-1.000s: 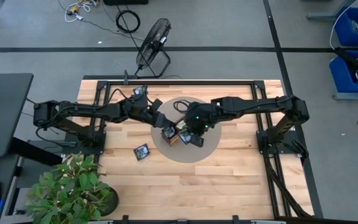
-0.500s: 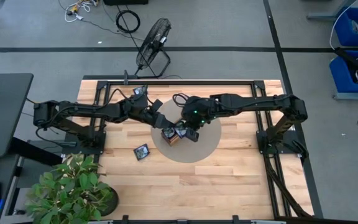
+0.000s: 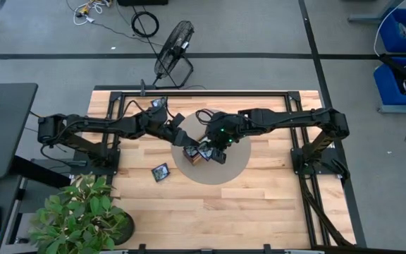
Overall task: Pick & Place Tea
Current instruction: Put the black tea bag into the left section of the wooden organizer
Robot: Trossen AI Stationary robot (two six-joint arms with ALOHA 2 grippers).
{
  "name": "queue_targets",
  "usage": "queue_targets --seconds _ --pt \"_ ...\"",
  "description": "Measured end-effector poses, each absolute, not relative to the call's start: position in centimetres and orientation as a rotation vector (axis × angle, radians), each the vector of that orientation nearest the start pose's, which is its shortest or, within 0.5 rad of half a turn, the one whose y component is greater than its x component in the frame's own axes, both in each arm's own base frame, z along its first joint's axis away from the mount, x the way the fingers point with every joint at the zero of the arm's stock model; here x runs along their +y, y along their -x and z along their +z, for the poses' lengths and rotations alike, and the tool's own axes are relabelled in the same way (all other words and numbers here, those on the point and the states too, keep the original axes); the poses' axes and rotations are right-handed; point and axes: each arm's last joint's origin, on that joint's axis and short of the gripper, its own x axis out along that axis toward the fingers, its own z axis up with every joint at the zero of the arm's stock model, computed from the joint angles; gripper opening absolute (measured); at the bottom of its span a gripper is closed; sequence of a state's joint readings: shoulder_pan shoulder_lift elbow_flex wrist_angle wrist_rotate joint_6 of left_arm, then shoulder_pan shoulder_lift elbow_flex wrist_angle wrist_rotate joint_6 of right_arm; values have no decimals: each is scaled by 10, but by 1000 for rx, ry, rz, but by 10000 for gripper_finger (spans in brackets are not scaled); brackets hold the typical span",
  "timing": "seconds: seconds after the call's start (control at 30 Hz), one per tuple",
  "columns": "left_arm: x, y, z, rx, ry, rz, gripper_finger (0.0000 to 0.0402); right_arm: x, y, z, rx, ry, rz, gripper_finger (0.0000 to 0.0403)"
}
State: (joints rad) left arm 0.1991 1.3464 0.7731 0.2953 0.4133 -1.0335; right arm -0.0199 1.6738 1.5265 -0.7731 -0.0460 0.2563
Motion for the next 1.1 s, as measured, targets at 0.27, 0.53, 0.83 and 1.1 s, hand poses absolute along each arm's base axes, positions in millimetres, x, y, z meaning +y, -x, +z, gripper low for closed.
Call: queue_targets --seconds 0.27,0.53,0.83,1.1 --pt "46 -287 252 360 1108 -65 4 -6 -357 313 910 -256 -99 0" --pt "46 -287 252 367 1132 -66 44 -5 -356 313 924 -255 -99 0" --pt "46 -287 251 368 1146 -56 139 -5 -354 312 941 -255 -100 0" --pt "45 -287 249 396 1148 -73 160 -6 -358 314 896 -258 -98 0"
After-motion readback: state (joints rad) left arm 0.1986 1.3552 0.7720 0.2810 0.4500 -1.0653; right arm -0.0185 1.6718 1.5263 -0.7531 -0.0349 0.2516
